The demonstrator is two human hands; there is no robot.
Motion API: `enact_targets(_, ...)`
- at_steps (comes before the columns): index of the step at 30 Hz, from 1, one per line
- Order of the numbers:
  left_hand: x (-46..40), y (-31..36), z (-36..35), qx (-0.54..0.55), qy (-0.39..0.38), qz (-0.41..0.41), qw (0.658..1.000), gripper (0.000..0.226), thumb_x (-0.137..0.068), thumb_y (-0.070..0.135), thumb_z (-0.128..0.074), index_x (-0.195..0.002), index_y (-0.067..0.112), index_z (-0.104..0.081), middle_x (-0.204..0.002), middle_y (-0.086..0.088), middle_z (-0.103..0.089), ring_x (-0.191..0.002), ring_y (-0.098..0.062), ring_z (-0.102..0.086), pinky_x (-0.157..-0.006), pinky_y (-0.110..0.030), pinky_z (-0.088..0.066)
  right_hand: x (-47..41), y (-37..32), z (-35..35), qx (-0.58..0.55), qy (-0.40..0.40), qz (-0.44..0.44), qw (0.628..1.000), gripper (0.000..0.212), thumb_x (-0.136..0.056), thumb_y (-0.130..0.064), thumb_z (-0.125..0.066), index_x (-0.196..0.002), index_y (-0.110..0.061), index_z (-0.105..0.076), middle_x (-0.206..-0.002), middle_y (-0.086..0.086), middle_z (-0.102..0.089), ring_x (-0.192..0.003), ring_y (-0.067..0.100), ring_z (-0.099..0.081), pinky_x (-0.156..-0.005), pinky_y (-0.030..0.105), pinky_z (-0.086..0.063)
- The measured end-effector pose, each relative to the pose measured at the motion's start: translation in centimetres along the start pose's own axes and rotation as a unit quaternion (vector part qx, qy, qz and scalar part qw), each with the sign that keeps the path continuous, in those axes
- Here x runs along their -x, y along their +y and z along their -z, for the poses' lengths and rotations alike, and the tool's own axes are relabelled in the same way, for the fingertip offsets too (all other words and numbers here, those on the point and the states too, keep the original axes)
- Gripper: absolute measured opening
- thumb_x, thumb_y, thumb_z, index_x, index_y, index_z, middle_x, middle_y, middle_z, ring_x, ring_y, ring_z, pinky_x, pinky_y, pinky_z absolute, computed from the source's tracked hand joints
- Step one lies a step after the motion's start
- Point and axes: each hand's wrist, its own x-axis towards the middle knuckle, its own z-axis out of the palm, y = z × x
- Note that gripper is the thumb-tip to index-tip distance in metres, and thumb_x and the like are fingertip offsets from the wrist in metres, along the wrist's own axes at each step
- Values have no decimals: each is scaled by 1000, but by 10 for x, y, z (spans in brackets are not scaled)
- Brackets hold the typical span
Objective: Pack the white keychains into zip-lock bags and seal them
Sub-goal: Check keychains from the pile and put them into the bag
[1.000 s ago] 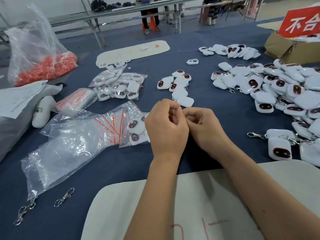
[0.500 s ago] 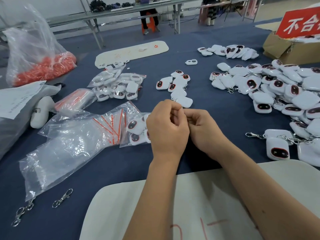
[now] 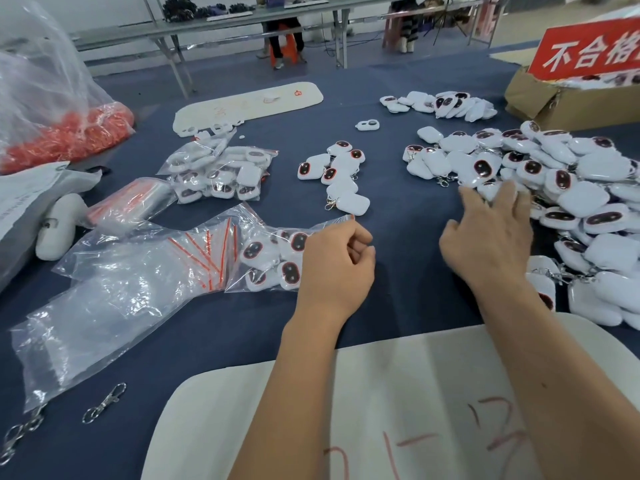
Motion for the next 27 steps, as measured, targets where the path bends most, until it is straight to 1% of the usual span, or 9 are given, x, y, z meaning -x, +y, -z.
enact_targets(2, 1, 0, 0, 3, 1, 1, 1000, 16, -85, 1, -69, -85, 17, -71, -69, 16, -62, -65, -4, -59, -64, -17, -52, 2, -5, -5, 5, -11, 34, 999, 53, -98, -17, -59, -151, -23, -52, -162, 16, -34, -152, 38, -24, -122, 57, -24)
enact_targets(4, 0, 0, 1, 10, 3, 4, 1000, 18, -86, 1, -68, -85, 18, -71, -69, 17, -61, -64, -5, -60, -64, -20, -54, 7, -14, -9, -18, -2, 60, 998, 51, -95, -8, -60, -143, -26, -60, -148, 7, -50, -140, 33, -38, -111, 55, -29)
enact_targets(7, 0, -1, 1, 20, 8, 12, 1000, 20, -86, 0, -68, -85, 19, -70, -69, 16, -62, -65, -4, -59, -64, -13, -50, 12, -20, -12, -31, 12, 77, 996, 48, -93, -2, -63, -131, -30, -67, -131, 3, -60, -124, 30, -47, -96, 48, -30)
enact_targets(11, 0, -1, 1, 41, 14, 30, 999, 23, -85, -3, -65, -85, 20, -69, -70, 13, -62, -62, -3, -58, -62, -12, -48, 11, -20, -15, -122, 74, 106, 984, 17, -106, -22, -59, -117, -21, -72, -103, 6, -73, -103, 32, -60, -91, 42, -35)
enact_targets(13, -2, -3, 2, 52, 23, 45, 997, 20, -87, 0, -65, -88, 20, -69, -71, 9, -64, -62, -9, -62, -65, -27, -58, 13, -23, -16, -230, 92, 126, 961, 21, -107, -22, -56, -117, -16, -73, -99, 6, -75, -96, 28, -64, -89, 42, -47)
enact_targets(16, -4, -3, 5, 87, 46, 73, 992, 9, -93, 14, -67, -96, 22, -69, -80, 2, -70, -72, -23, -71, -73, -45, -61, 21, -35, -19, -433, 9, 118, 893, 18, -106, -19, -60, -112, -17, -77, -94, -10, -76, -82, 5, -66, -78, 27, -53)
enact_targets(19, -5, 0, 9, 128, 59, 93, 986, 12, -97, 27, -68, -105, 20, -72, -90, 3, -74, -80, -23, -72, -77, -49, -61, 27, -41, -24, -530, -119, 112, 832, 15, -104, -19, -65, -103, -25, -78, -80, -11, -75, -59, 4, -63, -56, 23, -52)
enact_targets(23, -6, 2, 12, 153, 61, 99, 981, 10, -99, 19, -68, -101, 19, -78, -87, 6, -76, -77, -13, -71, -68, -36, -63, 28, -41, -24, -573, -205, 114, 786, 14, -100, -13, -68, -102, -17, -81, -85, 5, -78, -61, 15, -65, -58, 28, -56)
enact_targets(27, -7, 2, 15, 201, 50, 122, 971, 13, -97, 11, -69, -101, 14, -81, -87, 3, -79, -77, -11, -74, -63, -21, -57, 26, -40, -25, -573, -221, 95, 783, 14, -98, -12, -69, -100, -17, -82, -87, 13, -78, -67, 26, -64, -67, 41, -59)
